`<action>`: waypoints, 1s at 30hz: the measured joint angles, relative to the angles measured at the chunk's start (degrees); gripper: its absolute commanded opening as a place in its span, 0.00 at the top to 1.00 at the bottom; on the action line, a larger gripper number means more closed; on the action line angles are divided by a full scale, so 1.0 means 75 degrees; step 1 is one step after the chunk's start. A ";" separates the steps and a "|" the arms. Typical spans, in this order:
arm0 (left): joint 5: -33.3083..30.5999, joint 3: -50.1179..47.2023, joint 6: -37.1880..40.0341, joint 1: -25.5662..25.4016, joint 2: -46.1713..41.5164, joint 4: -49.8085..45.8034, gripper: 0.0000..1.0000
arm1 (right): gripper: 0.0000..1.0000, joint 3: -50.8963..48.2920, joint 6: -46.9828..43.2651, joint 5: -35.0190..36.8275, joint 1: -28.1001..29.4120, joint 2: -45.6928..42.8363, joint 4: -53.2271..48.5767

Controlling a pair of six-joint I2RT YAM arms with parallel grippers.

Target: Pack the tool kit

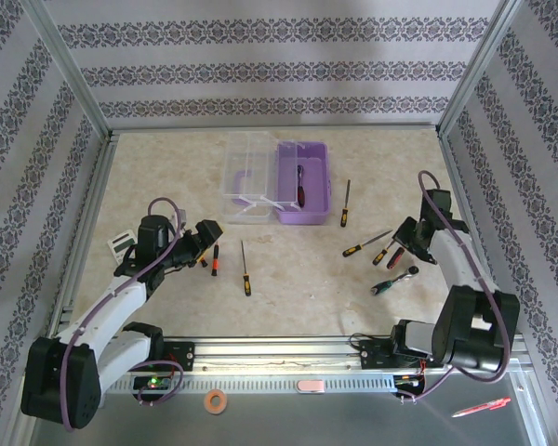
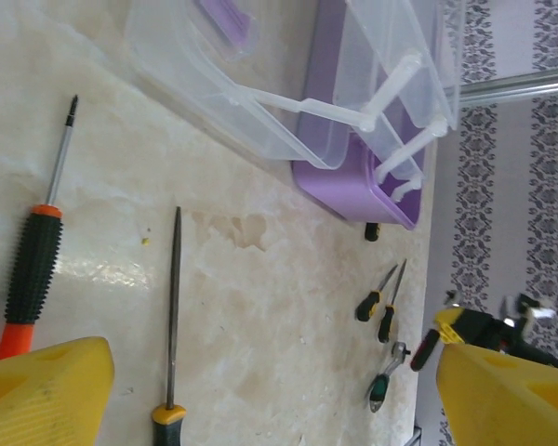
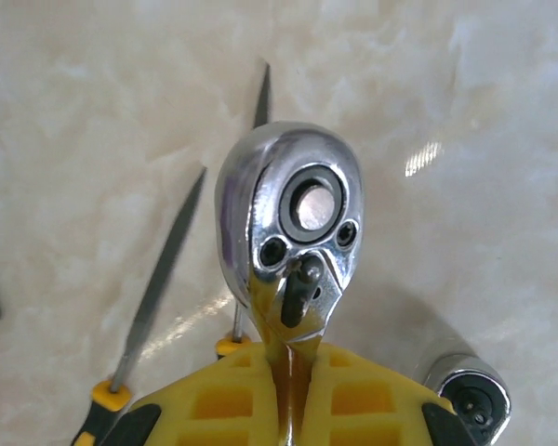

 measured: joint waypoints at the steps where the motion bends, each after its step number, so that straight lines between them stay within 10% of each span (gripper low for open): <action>1: -0.0052 0.0044 -0.0006 0.0000 0.0093 -0.0023 0.11 | 1.00 -0.0003 0.0000 0.0006 0.0003 -0.0192 -0.0006; 30: -0.0816 0.0527 0.0044 0.0000 -0.1463 -0.2751 0.09 | 1.00 0.0172 0.0006 -0.0117 0.1335 -0.1489 -0.0201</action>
